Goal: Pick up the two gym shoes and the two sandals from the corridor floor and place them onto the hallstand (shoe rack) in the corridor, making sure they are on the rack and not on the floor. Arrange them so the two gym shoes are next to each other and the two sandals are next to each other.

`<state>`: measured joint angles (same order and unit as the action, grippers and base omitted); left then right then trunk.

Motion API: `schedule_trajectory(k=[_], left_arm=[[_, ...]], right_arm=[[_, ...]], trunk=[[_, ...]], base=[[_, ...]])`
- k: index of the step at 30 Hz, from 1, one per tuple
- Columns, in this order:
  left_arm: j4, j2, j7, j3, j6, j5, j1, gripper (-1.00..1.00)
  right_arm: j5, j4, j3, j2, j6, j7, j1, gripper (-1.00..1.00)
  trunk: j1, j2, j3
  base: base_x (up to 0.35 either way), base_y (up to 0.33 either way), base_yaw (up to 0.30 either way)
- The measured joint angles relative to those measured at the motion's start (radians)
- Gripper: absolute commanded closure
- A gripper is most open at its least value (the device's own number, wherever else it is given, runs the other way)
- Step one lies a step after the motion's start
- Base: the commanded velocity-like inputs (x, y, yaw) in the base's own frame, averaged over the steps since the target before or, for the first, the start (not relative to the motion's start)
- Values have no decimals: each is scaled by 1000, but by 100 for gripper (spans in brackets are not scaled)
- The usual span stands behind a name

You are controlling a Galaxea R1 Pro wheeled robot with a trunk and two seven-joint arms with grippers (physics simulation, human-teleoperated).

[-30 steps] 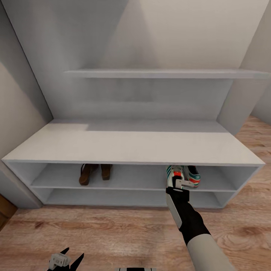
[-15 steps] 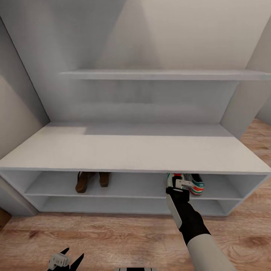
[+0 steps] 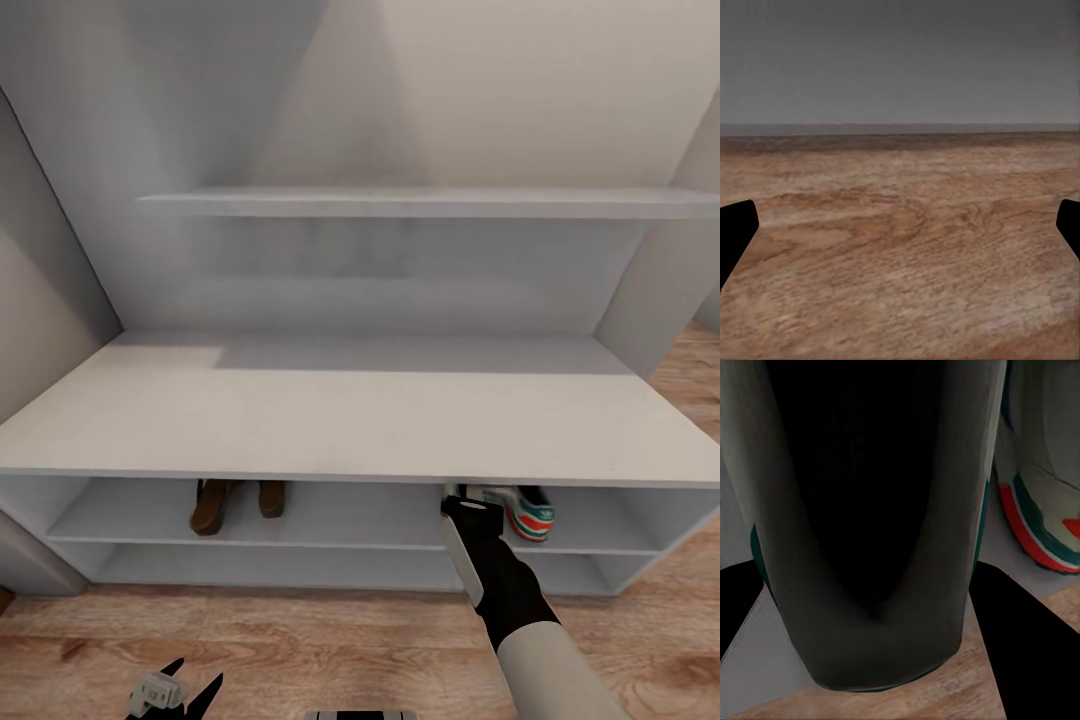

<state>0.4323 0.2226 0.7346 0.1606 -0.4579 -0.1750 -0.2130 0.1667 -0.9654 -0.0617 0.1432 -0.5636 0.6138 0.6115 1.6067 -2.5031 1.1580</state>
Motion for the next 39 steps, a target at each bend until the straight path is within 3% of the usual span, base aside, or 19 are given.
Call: schedule_trajectory(k=[19,20,31,39], left_arm=[[0,1,0,-1,0,0,-1,-100],[0,1,0,-1,0,0,0,-100],[0,2,-1,1,0,0,0,-100],[0,3,-2,1,0,-1,0,-100]], right_arm=[[-1,0,0,0,0,0,0,100],[-1,0,0,0,0,0,0,-100],[0,0,-1,0,0,0,0,-100],[0,0,-1,0,0,0,0,-100]], trunk=[[0,0,0],[0,0,0],[0,0,0],[1,0,0]], base=[[26,-9,0],[10,-5,0],[-8,-13,0],[-188,-161,0]])
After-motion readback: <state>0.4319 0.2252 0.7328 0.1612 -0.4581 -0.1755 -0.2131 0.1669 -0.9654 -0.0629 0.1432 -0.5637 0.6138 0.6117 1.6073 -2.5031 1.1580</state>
